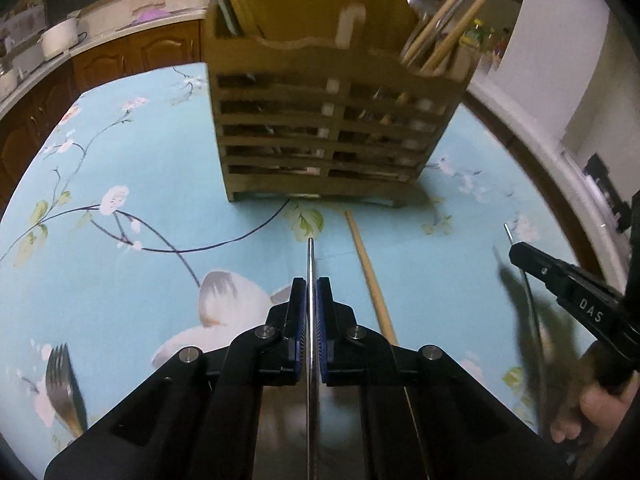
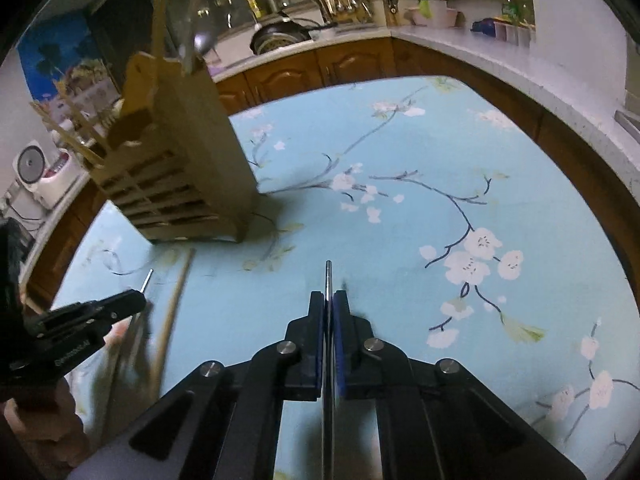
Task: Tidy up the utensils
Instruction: 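Lift both metal chopsticks and lower them upright into the wooden holder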
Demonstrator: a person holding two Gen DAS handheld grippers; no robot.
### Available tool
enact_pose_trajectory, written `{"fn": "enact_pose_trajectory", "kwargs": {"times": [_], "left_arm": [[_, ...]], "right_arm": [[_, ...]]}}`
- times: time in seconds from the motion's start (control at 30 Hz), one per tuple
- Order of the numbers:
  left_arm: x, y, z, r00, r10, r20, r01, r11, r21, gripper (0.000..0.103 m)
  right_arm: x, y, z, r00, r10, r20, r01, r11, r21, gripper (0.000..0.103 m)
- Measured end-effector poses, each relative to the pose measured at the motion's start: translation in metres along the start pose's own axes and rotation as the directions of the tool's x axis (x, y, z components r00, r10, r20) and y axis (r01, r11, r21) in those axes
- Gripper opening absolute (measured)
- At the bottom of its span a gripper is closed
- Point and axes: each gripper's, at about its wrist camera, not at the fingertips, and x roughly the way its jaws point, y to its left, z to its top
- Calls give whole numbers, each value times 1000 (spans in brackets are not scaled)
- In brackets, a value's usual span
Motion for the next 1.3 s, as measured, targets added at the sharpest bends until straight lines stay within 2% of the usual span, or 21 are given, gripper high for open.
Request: {"fn": "enact_pose_trajectory", "kwargs": {"times": [0.27, 0.63, 0.9, 1.3], "left_arm": [[-68, 3, -7, 991, -73, 112, 78, 996, -35, 4], [-153, 6, -5, 957, -123, 262, 139, 989, -41, 4], [-180, 12, -9, 940, -123, 318, 144, 989, -44, 4], [-187, 17, -10, 935, -118, 334, 144, 988, -54, 4]], "right_arm": [[-58, 10, 3, 991, 88, 104, -90, 996, 15, 4], [-130, 33, 10, 957, 155, 246, -155, 988, -22, 4], [-159, 51, 15, 933, 176, 314, -165, 984, -61, 4], [-165, 54, 15, 928, 184, 324, -169, 983, -75, 4]]}}
